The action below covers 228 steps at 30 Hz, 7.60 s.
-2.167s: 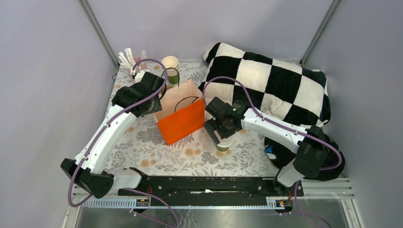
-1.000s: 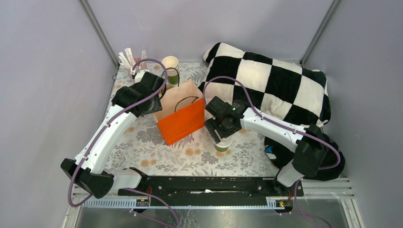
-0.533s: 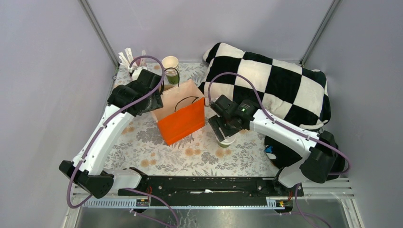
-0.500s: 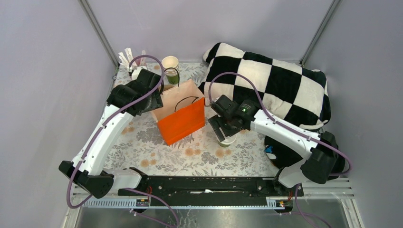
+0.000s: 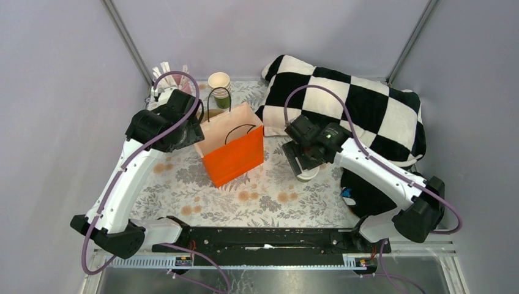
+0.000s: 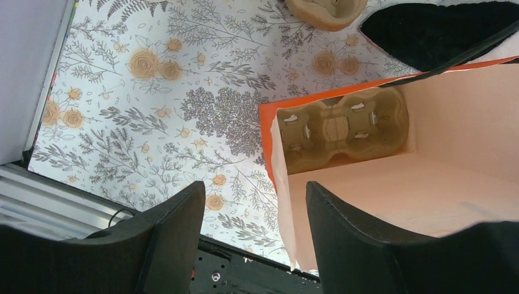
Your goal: Pack the takeout coffee
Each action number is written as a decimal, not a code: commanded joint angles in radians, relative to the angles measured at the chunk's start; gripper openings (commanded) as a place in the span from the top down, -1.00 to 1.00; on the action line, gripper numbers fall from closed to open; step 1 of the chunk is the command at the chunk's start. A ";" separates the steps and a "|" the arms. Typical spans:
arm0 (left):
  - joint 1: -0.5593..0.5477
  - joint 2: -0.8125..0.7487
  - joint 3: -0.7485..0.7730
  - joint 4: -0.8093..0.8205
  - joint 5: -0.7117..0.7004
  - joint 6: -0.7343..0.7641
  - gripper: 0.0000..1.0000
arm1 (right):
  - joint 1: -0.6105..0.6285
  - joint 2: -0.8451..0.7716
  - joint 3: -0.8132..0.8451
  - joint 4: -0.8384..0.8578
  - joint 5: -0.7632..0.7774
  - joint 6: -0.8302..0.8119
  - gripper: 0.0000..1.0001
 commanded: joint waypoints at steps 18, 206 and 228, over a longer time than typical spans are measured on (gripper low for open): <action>0.010 -0.040 -0.110 0.371 0.023 0.267 0.77 | -0.003 0.050 0.727 -0.184 -0.054 -0.245 -0.59; 0.021 -0.759 -1.101 1.162 0.501 0.608 1.00 | 0.300 0.103 -0.059 0.769 0.203 -0.671 -0.51; 0.021 -0.730 -1.104 1.153 0.470 0.605 1.00 | 0.226 0.236 -0.003 0.774 0.167 -0.909 -0.54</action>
